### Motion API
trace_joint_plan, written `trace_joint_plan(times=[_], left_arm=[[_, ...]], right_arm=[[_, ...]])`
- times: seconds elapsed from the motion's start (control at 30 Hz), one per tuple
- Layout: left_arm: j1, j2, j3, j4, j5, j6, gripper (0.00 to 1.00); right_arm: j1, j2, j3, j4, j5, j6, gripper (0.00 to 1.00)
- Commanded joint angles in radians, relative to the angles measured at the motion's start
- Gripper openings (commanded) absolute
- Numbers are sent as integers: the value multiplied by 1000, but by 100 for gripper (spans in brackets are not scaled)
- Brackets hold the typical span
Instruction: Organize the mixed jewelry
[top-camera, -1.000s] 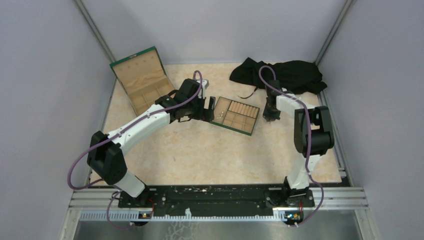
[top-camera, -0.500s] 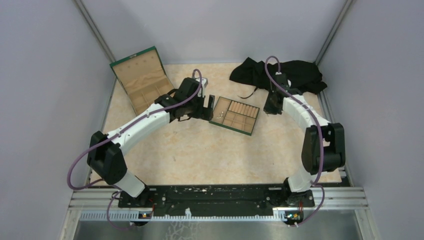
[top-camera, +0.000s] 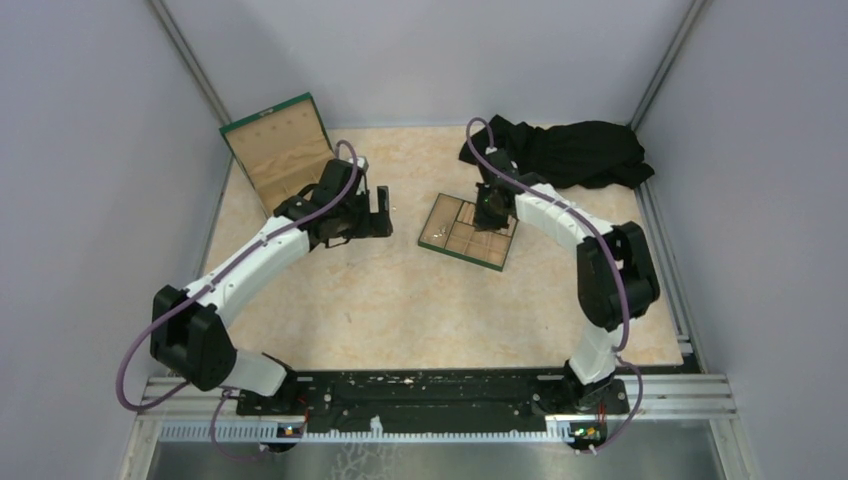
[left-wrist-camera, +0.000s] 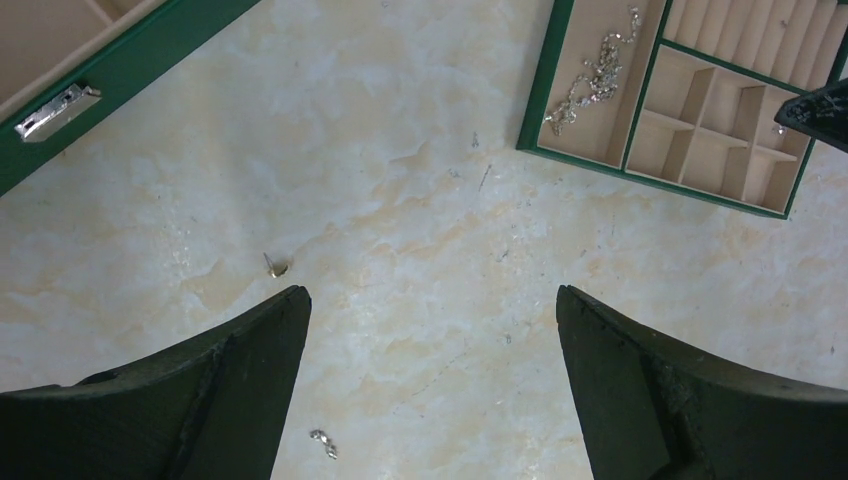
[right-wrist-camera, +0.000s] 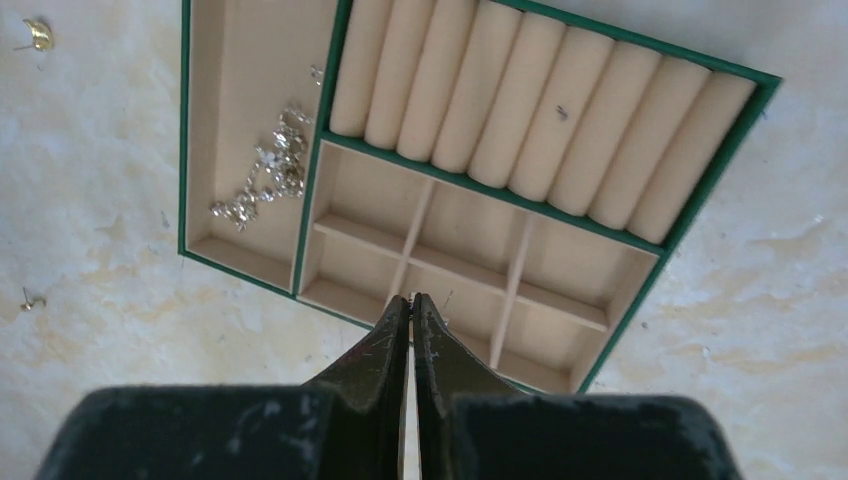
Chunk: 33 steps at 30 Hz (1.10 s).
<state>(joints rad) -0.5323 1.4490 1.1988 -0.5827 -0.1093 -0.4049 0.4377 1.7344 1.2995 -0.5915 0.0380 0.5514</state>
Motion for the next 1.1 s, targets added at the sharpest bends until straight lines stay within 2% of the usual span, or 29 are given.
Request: trace_joint_plan(times=[0.0, 0.43, 0.47, 0.53, 0.6, 0.63, 0.73, 0.83, 1.07], left_arm=[[10, -66, -44, -23, -16, -36, 98], [11, -147, -134, -44, -4, -61, 98], [12, -153, -142, -46, -4, -61, 98], [12, -159, -156, -52, -4, -63, 98], [11, -165, -173, -56, -4, -64, 98], [12, -168, -180, -56, -6, -64, 99], [11, -168, -200, -63, -14, -74, 98], [12, -168, -217, -77, -30, -95, 98], [12, -161, -289, -112, -131, -158, 83]], right_arm=[[35, 70, 101, 37, 4, 33, 0], [46, 244, 231, 48, -28, 45, 0], [48, 252, 237, 47, -31, 42, 3], [55, 258, 246, 46, -29, 38, 15], [59, 255, 256, 39, -20, 32, 24], [60, 251, 261, 36, -16, 32, 29], [59, 231, 275, 14, -3, 26, 37], [60, 182, 274, 4, 12, 22, 37], [57, -53, 115, 15, 99, 2, 37]])
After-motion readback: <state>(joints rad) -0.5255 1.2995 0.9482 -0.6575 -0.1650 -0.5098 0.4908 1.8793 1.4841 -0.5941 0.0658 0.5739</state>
